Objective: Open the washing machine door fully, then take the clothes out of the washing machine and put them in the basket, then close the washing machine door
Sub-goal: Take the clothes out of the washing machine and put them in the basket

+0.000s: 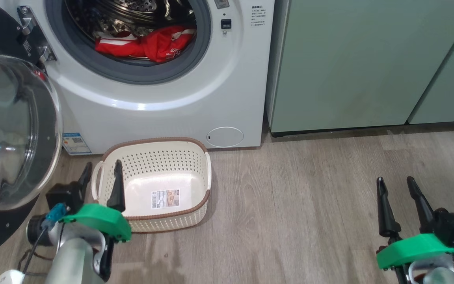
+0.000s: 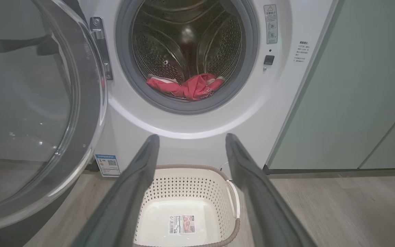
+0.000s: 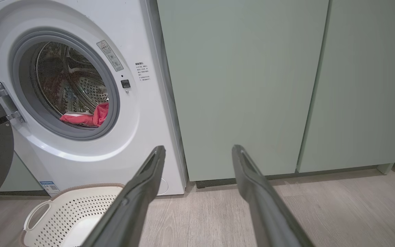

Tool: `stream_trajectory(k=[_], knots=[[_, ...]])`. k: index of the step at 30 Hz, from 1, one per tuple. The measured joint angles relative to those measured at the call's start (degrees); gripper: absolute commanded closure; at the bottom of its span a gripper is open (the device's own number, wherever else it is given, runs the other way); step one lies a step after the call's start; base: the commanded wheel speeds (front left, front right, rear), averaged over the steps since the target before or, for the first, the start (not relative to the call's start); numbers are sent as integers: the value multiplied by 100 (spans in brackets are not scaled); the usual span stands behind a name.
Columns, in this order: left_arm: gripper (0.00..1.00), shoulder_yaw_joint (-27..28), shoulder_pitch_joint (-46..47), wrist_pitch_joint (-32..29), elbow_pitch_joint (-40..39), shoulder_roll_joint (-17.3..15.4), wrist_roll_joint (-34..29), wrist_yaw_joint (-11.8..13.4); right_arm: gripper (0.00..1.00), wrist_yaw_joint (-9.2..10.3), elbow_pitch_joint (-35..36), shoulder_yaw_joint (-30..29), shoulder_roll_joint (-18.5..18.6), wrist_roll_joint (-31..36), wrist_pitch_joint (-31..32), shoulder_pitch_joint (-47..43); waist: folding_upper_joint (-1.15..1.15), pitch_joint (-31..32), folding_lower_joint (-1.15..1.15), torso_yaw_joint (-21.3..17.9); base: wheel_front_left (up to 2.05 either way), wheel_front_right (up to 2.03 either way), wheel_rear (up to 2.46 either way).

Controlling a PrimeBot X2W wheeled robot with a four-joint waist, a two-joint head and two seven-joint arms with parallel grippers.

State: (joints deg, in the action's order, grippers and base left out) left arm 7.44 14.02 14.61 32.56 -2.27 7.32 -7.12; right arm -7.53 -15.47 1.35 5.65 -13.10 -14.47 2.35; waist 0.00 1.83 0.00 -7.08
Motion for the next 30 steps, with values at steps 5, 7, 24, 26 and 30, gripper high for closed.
stream_trajectory(k=[5, 7, 24, 26, 30], knots=[[0, -159, 1, 0, 51, -2, 138, 0, 0, 0, 0, 0, 0, -1, 0, 0, 0, -16, 0, 8, 72, -72, 0], [0, -165, 1, 0, 59, -4, 192, 0, 0, 0, -3, -1, 0, -8, 0, -1, 0, -22, 0, 8, 119, -119, 0], [0, -168, 49, 0, 134, -14, 236, 2, 0, 0, -7, 3, -8, -9, 0, -9, 0, -98, 0, 33, 191, -190, -1], [0, -151, 79, 0, 98, -14, 235, 2, 0, 0, -7, 3, -9, -9, 0, 3, 0, -113, 0, 40, 136, -136, 0], [0, -119, 99, 0, 36, -11, 215, 7, 0, 0, -7, 7, -12, -9, 0, 9, 0, -122, 0, 48, 95, -95, 0]])
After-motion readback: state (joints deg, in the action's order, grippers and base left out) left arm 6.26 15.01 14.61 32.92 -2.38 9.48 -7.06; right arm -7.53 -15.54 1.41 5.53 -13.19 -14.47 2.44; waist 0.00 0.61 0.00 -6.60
